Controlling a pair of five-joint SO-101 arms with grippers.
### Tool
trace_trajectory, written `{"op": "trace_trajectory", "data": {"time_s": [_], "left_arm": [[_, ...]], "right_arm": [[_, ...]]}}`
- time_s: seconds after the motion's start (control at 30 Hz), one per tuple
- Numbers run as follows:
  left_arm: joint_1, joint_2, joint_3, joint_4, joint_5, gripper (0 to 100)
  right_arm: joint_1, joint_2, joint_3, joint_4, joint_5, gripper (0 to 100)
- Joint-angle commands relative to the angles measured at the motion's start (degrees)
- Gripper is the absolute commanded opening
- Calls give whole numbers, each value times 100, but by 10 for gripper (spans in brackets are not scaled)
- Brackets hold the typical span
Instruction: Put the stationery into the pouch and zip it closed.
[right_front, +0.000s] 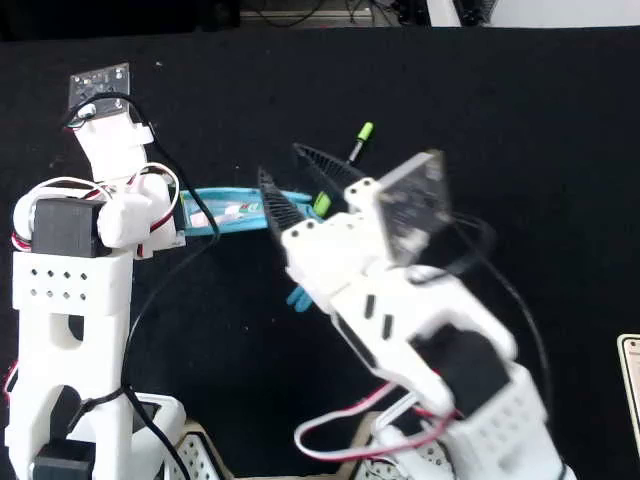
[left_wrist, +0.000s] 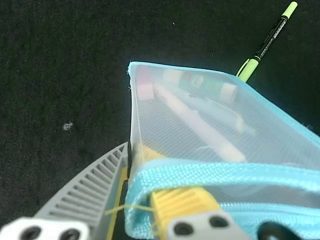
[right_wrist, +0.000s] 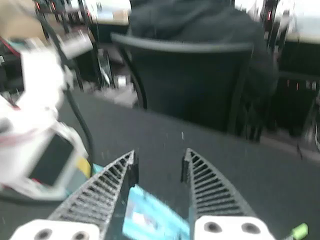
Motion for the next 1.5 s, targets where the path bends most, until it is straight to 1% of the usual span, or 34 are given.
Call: {"op": "trace_trajectory", "data": {"time_s": [0.0,0.13,0.23,0.33,0.4,0.5,0.77,0.83,0.9,1.03,1.13,1.47], "left_arm": [[-66,35,22,-44,62,30],[-66,35,22,-53,62,30],[-66,35,22,-62,62,30],[-66,35,22,-62,62,30],[-66,35,22,-53,62,30],[-66,35,22,-44,62,30],[-66,35,22,-44,62,30],[-66,35,22,-44,62,30],[-66,35,22,-35,62,30],[-66,35,22,-35,62,30],[-66,35,22,-35,62,30],[-66,35,22,-35,62,30]], "right_arm": [[457,-163,-980,563,-9,114],[1565,321,-1138,800,-176,113],[2242,1103,-1051,765,-853,116],[2664,2105,-1059,554,-1653,116],[2796,2791,-1059,229,-1987,117],[2892,3749,-1059,-413,-2154,117],[2936,5543,-1068,-2268,-2163,117],[2936,5868,-1077,-2620,-2163,117],[2936,6185,-1209,-2760,-2163,117],[2945,6914,-1745,-2699,-2163,117],[2945,7565,-2387,-2409,-2163,117],[3103,10070,-5771,-281,-2171,118]]}}
